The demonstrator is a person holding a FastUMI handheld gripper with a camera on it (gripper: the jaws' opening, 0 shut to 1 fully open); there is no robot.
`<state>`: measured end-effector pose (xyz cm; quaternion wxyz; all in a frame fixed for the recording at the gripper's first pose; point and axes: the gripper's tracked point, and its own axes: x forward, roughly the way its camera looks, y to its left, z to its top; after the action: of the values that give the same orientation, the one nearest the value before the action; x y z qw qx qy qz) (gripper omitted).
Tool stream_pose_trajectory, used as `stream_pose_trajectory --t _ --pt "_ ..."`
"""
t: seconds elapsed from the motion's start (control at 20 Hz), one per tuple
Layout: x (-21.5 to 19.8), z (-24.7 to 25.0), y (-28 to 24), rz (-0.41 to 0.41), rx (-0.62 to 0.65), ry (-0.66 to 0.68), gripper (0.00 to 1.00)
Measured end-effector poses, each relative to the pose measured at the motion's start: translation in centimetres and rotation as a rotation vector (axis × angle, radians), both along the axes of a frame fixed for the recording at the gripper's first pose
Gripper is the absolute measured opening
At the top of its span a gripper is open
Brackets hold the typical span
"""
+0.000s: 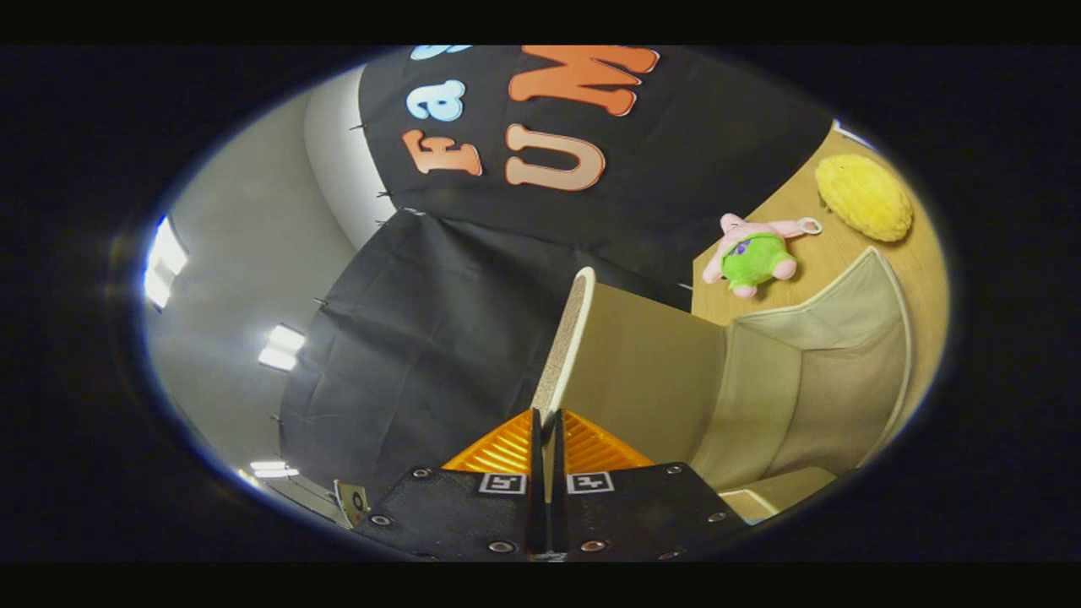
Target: Open the storage box then place both shoes into the box .Put the left shoe in first, then the right shoe, with the right side of both shoes facing outward in a uniform manner.
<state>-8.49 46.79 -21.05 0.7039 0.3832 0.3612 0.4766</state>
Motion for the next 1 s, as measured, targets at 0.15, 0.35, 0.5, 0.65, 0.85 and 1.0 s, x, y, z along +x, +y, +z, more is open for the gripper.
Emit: stream_pose_trajectory --t 0.15,0.35,0.5,0.65,0.85,1.0 --pt "-0.7 -0.6 3.1 0.007 -0.039 -0.012 0.03" --pt "-1.8 -1.6 6.9 0.033 -0.098 -0.037 0.03" --pt "-2.0 -2.4 9.4 0.035 -0.15 -0.071 0.03" --pt "-2.2 -3.5 11.4 0.04 -0.203 -0.088 0.03" --pt "-2.2 -4.0 12.6 0.058 -0.257 -0.119 0.17" --pt "-1.7 -4.1 12.2 0.03 -0.292 -0.17 0.51"
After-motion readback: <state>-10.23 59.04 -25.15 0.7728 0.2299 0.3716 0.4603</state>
